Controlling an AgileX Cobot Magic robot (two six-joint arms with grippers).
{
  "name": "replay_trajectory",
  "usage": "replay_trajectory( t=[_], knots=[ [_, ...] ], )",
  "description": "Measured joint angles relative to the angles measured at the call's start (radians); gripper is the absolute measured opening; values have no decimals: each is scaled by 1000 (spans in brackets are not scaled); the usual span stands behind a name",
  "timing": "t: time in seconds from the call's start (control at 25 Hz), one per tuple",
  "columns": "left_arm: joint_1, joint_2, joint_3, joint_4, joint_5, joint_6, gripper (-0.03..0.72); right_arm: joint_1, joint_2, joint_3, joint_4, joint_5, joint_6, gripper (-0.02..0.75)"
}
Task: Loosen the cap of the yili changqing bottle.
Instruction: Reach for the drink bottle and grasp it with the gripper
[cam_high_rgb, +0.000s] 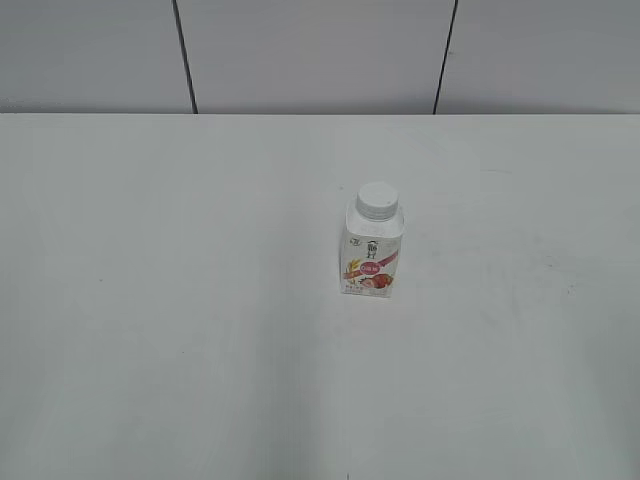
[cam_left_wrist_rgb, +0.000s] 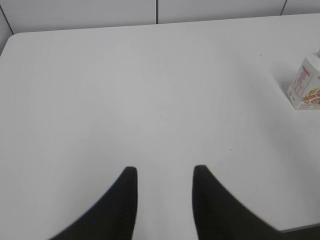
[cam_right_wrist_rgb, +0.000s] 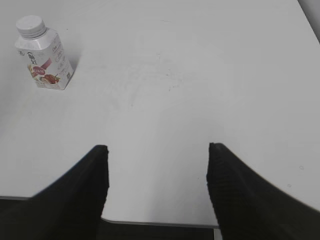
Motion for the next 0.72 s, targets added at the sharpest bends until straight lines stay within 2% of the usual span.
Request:
replay_trajectory(
  t=[0.72],
  knots=[
    [0,0,0,0,0,0,239,0,0,0,0,0,0,493]
  ],
)
